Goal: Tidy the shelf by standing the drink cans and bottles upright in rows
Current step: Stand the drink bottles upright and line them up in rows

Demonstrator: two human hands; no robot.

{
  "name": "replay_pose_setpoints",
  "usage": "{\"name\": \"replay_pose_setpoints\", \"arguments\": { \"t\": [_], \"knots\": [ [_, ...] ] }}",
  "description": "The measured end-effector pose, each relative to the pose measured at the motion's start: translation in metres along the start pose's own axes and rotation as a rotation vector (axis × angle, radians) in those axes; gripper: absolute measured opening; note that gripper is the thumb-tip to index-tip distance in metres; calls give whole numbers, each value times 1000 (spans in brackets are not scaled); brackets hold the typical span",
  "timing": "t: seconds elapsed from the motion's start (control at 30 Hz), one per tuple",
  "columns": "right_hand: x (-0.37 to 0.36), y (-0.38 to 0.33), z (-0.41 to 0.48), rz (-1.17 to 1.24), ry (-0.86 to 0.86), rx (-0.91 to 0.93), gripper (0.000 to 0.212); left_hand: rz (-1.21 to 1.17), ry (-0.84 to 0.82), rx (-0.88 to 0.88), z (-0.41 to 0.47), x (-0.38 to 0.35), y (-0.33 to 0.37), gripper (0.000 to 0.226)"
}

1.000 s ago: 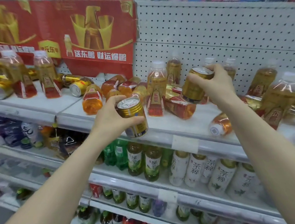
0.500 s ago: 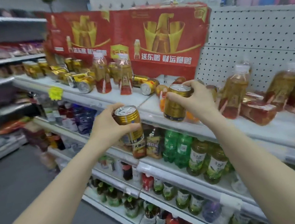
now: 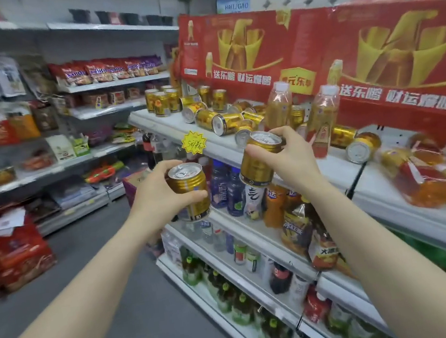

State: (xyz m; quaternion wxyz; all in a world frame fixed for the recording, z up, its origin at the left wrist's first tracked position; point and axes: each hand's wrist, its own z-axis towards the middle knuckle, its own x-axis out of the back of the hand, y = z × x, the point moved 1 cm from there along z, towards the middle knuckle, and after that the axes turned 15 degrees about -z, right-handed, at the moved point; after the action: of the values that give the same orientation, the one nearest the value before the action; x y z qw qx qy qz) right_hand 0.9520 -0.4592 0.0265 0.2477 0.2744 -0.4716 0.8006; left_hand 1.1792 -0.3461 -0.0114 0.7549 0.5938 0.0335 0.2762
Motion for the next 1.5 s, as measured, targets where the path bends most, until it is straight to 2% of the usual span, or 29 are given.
{"name": "replay_pose_setpoints", "arguments": {
  "t": [0.3,0.5,0.6,0.7,0.8,0.93,1.07,1.27,1.4,1.5],
  "knots": [
    [-81,-26,134,-5,-20,23,47,42,47,-33,146,36,-46,79],
    [-118,-45,238,-33,34,45,53,13,53,-65,245,49,-59,73],
    [-138,-47,283,-46,48,27,62,-3,34,-59,288,55,-71,77],
    [-154,-46,324,-99,92,-29,73,-1,19,-60,332,59,-87,80],
    [-168,-39,359,-131,147,-108,73,-6,-20,-85,373,61,-103,81],
    [-187,-27,393,-280,135,-239,79,-21,-91,-94,424,63,-120,79],
    [-212,-17,418,-392,39,-339,67,-26,-184,-108,465,67,-131,79],
    [-241,-16,441,-594,-53,-348,64,1,-270,-134,502,64,-149,83],
    [-252,-11,442,-625,-61,-373,57,-12,-313,-145,513,61,-157,82],
    [-253,-16,444,-769,-90,-257,62,-8,-331,-162,519,58,-160,83]
  ]
}}
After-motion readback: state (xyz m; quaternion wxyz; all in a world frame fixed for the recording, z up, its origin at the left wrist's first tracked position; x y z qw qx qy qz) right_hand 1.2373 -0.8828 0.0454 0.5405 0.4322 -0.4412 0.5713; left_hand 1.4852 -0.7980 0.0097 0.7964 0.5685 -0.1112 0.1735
